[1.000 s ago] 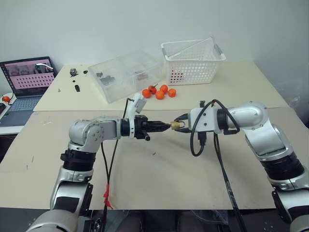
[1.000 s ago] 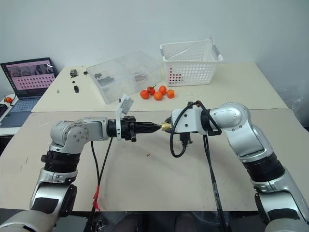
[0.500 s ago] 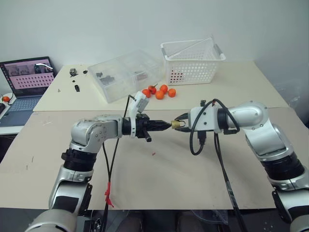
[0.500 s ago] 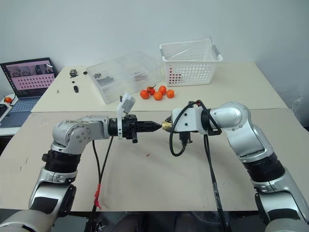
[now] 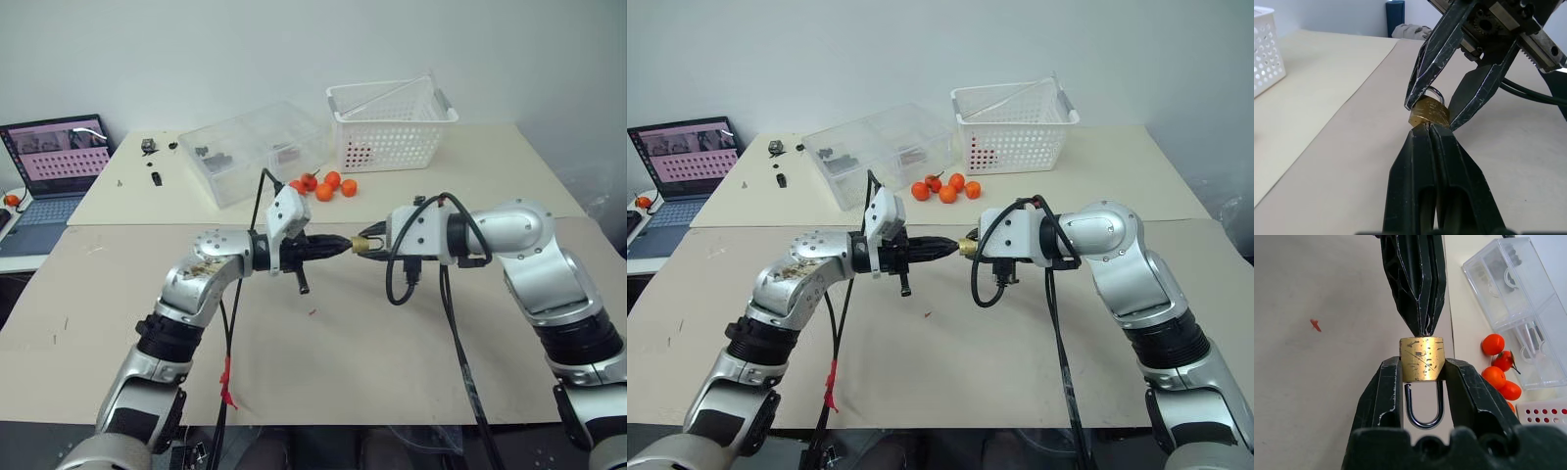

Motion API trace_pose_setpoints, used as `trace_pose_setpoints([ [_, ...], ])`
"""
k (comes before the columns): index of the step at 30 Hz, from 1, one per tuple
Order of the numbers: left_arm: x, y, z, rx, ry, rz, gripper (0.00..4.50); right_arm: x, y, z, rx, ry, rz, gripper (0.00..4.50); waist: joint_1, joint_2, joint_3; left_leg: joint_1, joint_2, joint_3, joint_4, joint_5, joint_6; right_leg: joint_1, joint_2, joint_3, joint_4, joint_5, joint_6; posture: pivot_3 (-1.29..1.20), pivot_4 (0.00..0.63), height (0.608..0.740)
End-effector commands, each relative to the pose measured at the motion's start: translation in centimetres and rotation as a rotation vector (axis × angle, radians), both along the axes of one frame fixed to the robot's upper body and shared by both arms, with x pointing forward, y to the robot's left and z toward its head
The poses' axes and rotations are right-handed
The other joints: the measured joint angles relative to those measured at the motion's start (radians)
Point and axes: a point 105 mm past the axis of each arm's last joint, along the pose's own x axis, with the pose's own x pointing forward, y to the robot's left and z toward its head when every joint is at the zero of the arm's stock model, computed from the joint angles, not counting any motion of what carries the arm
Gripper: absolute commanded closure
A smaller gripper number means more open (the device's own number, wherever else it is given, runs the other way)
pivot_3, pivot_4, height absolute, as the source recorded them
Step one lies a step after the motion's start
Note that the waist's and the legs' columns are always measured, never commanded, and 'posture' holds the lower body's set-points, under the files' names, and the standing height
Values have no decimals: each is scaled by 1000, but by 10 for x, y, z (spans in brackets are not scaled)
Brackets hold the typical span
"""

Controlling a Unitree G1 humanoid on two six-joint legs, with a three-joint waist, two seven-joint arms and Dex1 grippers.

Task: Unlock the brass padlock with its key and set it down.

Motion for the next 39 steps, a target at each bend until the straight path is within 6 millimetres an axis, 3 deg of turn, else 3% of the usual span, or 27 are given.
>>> trace_pose_setpoints([
  [1,5,-1,-2,7,34,37,4392,-16,17,9,19,-27,103,3603,0,0,0,0,0,0,0,0,0,0,0,0,0,0,0,0,150,740],
  [5,17,8,-20,10,269,143,4392,-16,17,10,17,-29,101,3603,-1,0,0,0,0,0,0,0,1,0,0,0,1,0,0,0,150,740],
  [7,19,7,-5,-173,482,145,4392,-16,17,10,17,-29,99,3603,-1,0,0,0,0,0,0,0,1,0,0,-1,1,0,0,0,150,740],
  [10,14,6,3,-275,671,118,4392,-15,16,11,17,-33,95,3603,-4,0,0,0,0,-1,1,0,1,0,1,-1,1,0,1,0,150,740],
  [13,12,7,5,-324,806,115,3637,-15,16,11,17,-35,92,3603,-9,0,0,0,0,-1,2,0,1,0,2,-1,2,0,1,0,150,740],
  [19,0,8,22,-403,979,7,1524,-15,15,10,14,-32,91,3603,-3,-1,0,0,1,-2,2,0,-1,0,2,-2,1,0,1,0,150,740],
  [24,-14,5,26,-371,1008,-65,1524,-14,13,10,13,-32,87,3603,-2,-1,0,0,0,-1,2,4,-8,1,1,-1,1,0,2,0,150,740],
  [39,-23,12,16,-269,970,-23,1524,-6,3,21,21,-44,49,3603,-1,-1,0,0,0,-1,2,3,-12,1,1,0,1,0,2,0,150,740],
])
